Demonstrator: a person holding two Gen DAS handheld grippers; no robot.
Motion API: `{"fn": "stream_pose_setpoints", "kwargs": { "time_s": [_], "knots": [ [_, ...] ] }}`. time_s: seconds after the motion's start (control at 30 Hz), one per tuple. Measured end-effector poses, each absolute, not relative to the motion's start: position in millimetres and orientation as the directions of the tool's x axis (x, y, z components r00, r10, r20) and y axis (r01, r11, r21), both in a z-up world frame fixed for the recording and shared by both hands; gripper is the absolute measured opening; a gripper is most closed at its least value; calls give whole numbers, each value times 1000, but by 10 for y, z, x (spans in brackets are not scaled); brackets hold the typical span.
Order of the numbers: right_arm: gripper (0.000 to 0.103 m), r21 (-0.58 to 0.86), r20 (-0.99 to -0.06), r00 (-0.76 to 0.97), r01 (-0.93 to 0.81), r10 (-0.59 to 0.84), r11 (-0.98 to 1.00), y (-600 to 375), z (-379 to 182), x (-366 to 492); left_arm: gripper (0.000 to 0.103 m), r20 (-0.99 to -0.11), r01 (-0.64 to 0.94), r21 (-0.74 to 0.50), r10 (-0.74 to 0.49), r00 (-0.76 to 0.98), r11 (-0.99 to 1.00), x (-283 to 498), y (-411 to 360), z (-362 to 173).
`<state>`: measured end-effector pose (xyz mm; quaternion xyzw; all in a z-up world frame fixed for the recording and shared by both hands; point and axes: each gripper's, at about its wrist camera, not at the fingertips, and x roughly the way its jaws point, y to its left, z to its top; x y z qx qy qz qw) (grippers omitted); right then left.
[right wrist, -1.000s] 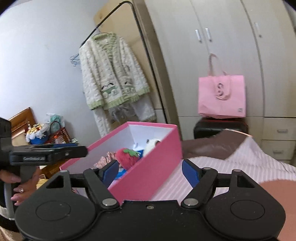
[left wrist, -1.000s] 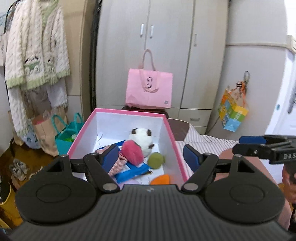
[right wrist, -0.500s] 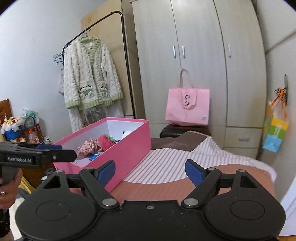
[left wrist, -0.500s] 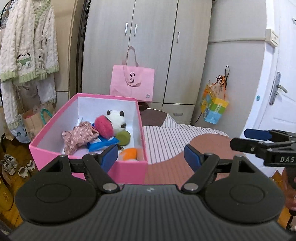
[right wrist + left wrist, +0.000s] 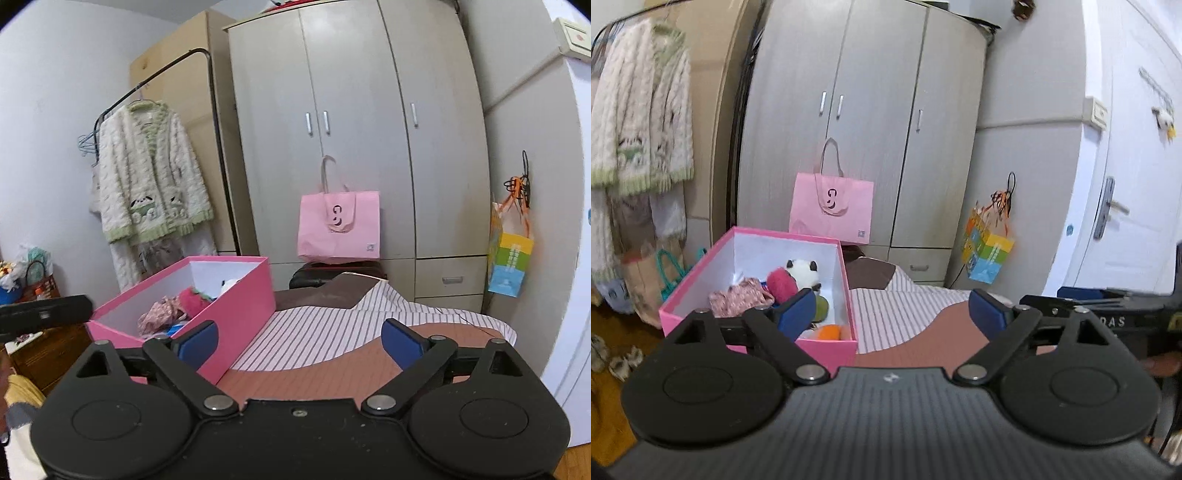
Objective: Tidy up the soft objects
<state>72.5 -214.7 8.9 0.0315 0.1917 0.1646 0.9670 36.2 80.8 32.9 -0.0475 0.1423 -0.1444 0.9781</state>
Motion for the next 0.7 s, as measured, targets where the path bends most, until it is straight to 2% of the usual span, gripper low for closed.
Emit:
{"fn": "stream_pose_setpoints", "kwargs": {
  "time_s": [0.1, 0.2, 0.43, 0.53, 0.7],
  "knots": [
    [103, 116, -411, 854, -296, 317, 948, -2066, 53, 771, 101, -297, 238, -111, -261, 919, 965, 405, 767, 307],
    [103, 136, -494, 817, -264, 296, 955, -1963, 42, 789, 102, -358, 208, -62, -216, 908, 976, 497, 724, 279],
    [103, 85, -420, 867, -256, 267, 963, -1951, 267, 478, 103, -403, 124, -30, -125, 907, 992, 533, 742, 257],
    [103, 88, -420, 871, -240, 255, 967, -1922, 360, 451, 103, -434, 101, -6, -94, 896, 995, 509, 704, 246],
    [103, 64, -437, 854, -284, 283, 957, -1809, 435, 499, 103, -419, 120, 44, -90, 903, 992, 346, 601, 271]
  ]
}}
